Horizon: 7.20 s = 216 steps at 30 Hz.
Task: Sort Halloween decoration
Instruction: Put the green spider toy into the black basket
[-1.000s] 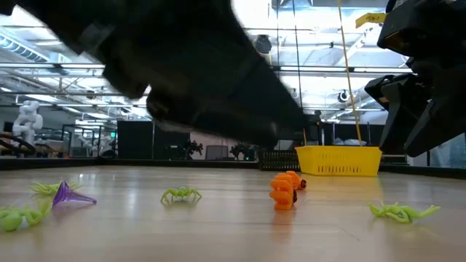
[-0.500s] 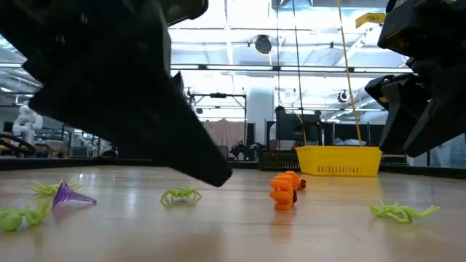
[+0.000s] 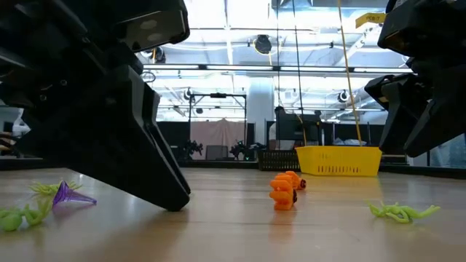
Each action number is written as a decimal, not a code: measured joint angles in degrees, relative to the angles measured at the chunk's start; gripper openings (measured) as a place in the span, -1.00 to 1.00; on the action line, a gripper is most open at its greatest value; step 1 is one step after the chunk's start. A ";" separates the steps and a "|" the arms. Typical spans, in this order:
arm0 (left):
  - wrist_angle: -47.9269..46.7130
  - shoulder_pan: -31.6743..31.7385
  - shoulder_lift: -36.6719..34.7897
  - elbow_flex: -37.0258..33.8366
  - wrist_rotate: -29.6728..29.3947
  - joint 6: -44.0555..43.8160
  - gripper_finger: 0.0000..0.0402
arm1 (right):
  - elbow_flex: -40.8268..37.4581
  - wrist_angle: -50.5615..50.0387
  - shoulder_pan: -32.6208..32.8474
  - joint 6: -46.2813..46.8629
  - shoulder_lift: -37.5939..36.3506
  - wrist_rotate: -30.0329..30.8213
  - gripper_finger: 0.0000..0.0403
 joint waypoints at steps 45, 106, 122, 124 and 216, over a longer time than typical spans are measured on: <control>-13.15 -1.35 -2.23 0.64 -5.83 -13.56 -0.14 | 0.00 -0.19 -0.01 0.02 0.00 0.00 -0.39; -2.69 1.23 -1.78 -1.14 -9.29 0.06 -1.00 | 0.00 -0.19 0.00 0.02 0.00 0.00 -0.39; -2.79 3.46 -12.09 -1.06 -9.10 16.90 -1.00 | 0.00 -0.20 0.01 0.01 0.00 -0.02 -0.39; -3.27 3.70 -14.35 -1.05 -8.93 19.96 -1.00 | 0.00 -0.20 0.00 0.02 0.00 -0.01 -0.39; 60.37 13.01 -40.44 -43.30 9.09 79.94 -1.00 | 0.02 0.52 0.01 -1.05 -0.02 1.29 -0.39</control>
